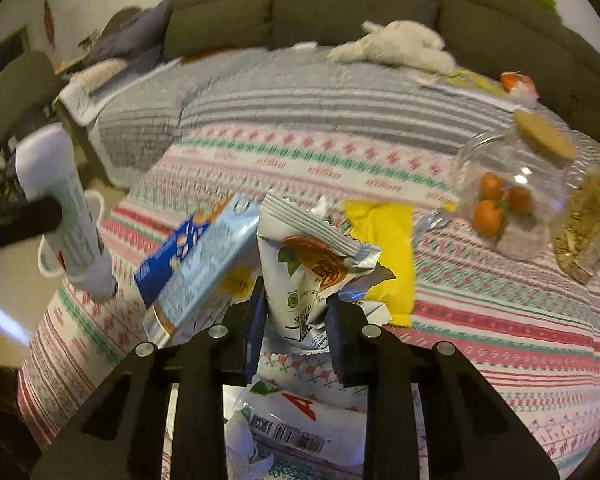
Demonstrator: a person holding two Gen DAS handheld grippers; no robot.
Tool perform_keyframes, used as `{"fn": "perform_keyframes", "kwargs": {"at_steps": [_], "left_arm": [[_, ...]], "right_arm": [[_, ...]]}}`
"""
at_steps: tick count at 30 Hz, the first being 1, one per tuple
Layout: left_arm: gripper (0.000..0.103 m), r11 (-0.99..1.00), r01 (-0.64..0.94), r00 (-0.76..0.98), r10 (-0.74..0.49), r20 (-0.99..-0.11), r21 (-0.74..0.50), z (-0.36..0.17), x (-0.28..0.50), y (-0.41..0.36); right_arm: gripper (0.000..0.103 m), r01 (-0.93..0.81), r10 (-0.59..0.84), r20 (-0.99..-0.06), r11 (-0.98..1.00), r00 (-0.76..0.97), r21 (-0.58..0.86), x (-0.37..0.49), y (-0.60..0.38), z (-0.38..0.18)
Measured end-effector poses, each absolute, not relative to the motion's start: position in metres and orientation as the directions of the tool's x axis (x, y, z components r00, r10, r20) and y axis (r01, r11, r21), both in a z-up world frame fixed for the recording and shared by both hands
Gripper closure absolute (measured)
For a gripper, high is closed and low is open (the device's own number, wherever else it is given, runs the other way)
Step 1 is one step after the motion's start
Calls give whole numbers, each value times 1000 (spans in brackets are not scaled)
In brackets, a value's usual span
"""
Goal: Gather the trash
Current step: 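Grasp the white snack bag with the right tool, then carry the bottle to the bin and release it with the left tool while the right tool carries the bag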
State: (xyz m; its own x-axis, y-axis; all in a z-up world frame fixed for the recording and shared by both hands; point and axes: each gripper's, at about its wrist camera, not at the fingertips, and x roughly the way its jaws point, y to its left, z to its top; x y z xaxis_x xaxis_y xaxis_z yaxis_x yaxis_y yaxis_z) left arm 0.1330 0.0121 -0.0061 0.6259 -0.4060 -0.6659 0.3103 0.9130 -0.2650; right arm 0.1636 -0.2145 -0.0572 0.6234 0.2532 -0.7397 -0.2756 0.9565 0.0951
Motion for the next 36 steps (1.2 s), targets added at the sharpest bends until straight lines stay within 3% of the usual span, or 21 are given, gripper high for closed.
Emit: {"fn": "perform_keyframes", "kwargs": {"at_steps": [13, 36], "left_arm": [[64, 934, 243, 692, -355, -628, -261, 3, 128, 36], [64, 978, -11, 773, -123, -623, -207, 9, 121, 132]], "right_arm": [[75, -153, 211, -619, 977, 756, 147, 153, -195, -11], [75, -178, 254, -598, 967, 760, 185, 145, -113, -6]]}}
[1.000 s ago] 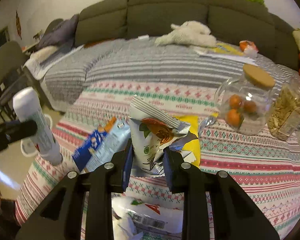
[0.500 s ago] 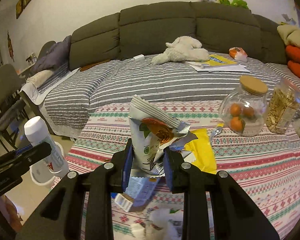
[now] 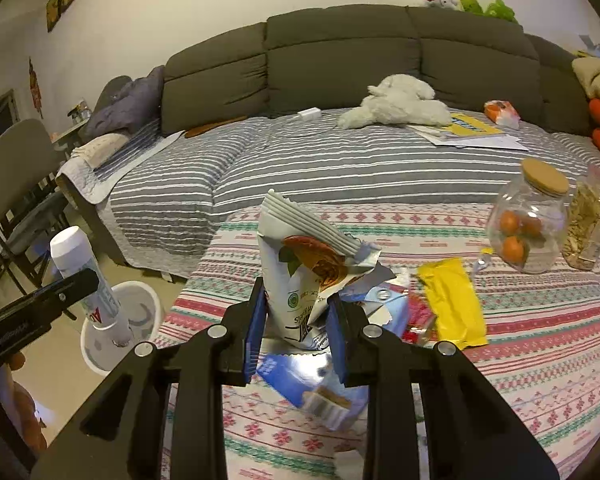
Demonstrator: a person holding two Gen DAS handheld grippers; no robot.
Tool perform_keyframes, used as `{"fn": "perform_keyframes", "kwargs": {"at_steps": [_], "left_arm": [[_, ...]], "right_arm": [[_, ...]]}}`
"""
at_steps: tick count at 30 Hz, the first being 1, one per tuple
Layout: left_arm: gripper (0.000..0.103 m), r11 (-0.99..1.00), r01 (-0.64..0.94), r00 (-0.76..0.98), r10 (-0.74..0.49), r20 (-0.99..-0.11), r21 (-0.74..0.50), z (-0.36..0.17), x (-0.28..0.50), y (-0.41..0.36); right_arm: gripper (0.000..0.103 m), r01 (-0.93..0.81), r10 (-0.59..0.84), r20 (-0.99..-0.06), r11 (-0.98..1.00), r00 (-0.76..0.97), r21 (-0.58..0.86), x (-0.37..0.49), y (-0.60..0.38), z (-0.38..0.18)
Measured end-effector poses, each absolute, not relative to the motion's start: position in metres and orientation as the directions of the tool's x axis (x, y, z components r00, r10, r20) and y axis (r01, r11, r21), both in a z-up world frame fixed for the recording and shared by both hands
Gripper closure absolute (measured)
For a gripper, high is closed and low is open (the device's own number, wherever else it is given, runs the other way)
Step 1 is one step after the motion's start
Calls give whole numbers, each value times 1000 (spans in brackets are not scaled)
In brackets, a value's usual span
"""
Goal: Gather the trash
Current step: 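Carry the bottle to the bin and release it with the left tool while the right tool carries the bag, then open the right tool over the bin dropping the snack bag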
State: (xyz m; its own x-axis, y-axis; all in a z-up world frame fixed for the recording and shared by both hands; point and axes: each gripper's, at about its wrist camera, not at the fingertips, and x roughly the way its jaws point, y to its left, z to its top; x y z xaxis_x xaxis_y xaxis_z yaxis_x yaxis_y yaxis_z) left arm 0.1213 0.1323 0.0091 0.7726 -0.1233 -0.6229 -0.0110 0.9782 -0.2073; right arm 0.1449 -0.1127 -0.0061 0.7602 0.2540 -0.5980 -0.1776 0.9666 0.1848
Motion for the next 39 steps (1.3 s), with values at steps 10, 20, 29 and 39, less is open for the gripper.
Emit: {"fn": "perform_keyframes", "kwargs": {"at_steps": [10, 20, 29, 39], "left_arm": [[64, 970, -146, 749, -21, -663, -195, 2, 124, 189], [54, 931, -283, 732, 55, -679, -230, 0, 121, 251], [52, 913, -356, 732, 140, -666, -200, 9, 114, 273], [38, 880, -460, 722, 293, -627, -118, 23, 98, 303]], "right_arm": [[75, -224, 276, -603, 961, 749, 161, 143, -75, -8], [73, -297, 312, -607, 946, 731, 129, 145, -21, -8], [73, -343, 371, -625, 924, 687, 171, 154, 34, -20], [67, -413, 395, -647, 901, 652, 133, 170, 110, -27]]}}
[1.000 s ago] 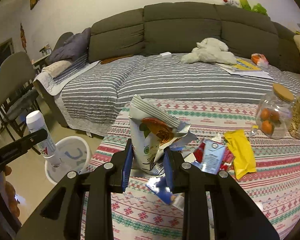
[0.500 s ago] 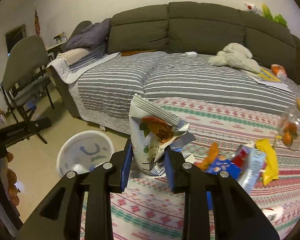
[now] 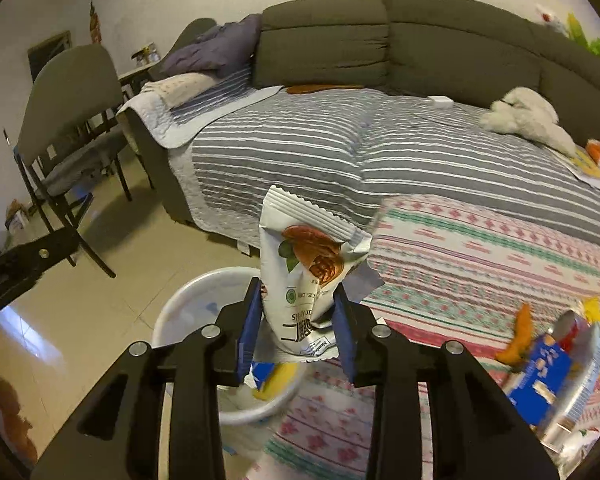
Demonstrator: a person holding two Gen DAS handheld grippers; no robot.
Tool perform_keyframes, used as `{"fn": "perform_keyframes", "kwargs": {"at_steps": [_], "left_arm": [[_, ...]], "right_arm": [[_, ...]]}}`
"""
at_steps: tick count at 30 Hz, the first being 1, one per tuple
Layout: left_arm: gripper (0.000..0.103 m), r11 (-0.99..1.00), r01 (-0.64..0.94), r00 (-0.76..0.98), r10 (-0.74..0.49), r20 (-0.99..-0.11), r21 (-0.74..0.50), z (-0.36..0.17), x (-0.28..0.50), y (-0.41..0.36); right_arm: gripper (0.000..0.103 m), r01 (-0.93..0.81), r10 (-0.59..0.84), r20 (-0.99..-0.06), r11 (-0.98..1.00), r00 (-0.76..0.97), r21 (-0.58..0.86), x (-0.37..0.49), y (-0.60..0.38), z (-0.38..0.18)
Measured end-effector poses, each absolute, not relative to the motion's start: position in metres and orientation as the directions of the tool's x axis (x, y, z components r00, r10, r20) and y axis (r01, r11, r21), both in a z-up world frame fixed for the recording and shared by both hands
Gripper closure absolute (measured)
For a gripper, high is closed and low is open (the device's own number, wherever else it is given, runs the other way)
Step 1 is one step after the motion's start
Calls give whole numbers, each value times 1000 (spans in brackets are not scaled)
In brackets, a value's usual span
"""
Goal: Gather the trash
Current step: 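Open the right tool over the bin dropping the snack bag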
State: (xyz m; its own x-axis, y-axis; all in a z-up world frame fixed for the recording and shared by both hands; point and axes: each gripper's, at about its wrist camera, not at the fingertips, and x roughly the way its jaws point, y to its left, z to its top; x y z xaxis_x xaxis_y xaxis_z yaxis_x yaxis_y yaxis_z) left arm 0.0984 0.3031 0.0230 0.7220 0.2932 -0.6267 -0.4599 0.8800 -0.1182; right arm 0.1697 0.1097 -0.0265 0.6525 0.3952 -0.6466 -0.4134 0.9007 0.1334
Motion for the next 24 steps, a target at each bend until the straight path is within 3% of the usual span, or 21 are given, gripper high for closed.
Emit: {"fn": "perform_keyframes", "kwargs": {"at_steps": [6, 10, 13, 15, 17, 24], "left_arm": [[28, 846, -521, 706, 349, -616, -118, 30, 89, 326], [26, 827, -549, 690, 371, -621, -117, 30, 87, 339], [23, 816, -565, 679, 377, -630, -121, 29, 86, 345], [22, 810, -573, 675, 381, -631, -125, 29, 86, 348], [20, 807, -578, 674, 386, -630, -124, 29, 85, 349], [7, 789, -607, 655, 424, -625, -101, 29, 84, 346]], "right_arm": [[64, -445, 395, -667, 890, 632, 105, 174, 145, -36], [59, -461, 397, -677, 882, 619, 96, 177, 165, -41], [48, -466, 394, -679, 880, 619, 85, 178, 176, -42], [25, -453, 376, -679, 889, 631, 71, 179, 180, -41], [16, -424, 344, -675, 904, 653, 50, 180, 181, -40], [10, -366, 288, -670, 930, 684, 27, 181, 169, -36]]}}
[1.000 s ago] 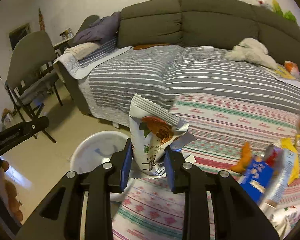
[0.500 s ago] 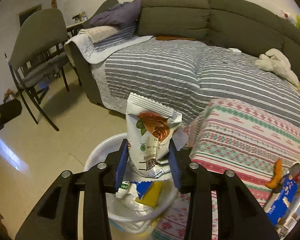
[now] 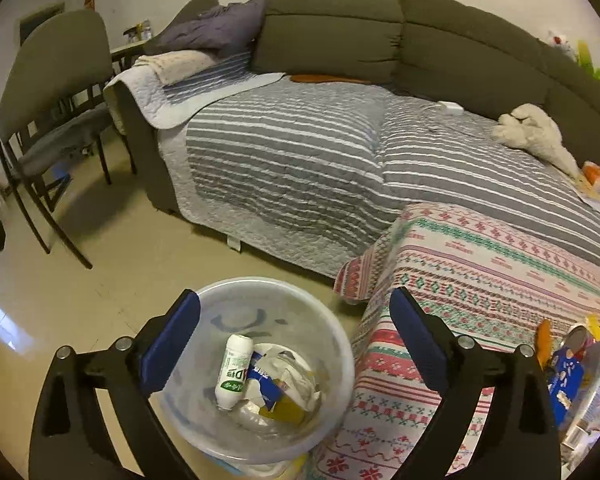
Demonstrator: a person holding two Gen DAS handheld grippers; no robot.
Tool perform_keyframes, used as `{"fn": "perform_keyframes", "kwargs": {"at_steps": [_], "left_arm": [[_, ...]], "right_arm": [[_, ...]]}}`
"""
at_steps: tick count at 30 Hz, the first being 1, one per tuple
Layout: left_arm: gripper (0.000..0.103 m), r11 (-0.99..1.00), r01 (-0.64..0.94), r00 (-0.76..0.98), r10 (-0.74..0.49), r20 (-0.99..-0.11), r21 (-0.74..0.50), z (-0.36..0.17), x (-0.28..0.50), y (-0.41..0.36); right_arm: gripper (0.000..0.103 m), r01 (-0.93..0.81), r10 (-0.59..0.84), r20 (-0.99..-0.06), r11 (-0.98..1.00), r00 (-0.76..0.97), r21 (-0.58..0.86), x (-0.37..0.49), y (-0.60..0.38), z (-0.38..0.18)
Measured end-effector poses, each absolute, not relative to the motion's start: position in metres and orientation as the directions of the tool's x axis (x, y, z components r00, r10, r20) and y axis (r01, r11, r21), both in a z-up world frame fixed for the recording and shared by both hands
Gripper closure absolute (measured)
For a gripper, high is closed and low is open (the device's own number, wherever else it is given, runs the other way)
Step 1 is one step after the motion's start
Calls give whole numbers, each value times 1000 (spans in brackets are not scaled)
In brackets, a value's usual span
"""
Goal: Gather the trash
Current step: 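Open the right tool over the bin dropping the snack bag, then move both tools back over the table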
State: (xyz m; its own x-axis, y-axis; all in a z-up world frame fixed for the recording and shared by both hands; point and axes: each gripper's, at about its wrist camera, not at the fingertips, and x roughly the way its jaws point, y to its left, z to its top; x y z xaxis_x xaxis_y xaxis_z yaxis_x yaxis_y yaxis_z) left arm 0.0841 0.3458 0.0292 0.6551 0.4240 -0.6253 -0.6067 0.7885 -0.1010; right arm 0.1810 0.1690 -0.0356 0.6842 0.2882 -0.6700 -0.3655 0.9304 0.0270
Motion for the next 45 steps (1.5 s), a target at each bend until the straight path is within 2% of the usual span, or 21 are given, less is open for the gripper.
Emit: {"fn": "perform_keyframes", "kwargs": {"at_steps": [23, 45], "left_arm": [[7, 851, -522, 692, 380, -614, -62, 31, 98, 292], [7, 940, -341, 732, 251, -634, -22, 22, 123, 176]], "right_arm": [[7, -160, 128, -604, 987, 787, 1, 173, 88, -1], [7, 5, -15, -605, 1000, 796, -18, 159, -34, 1]]}}
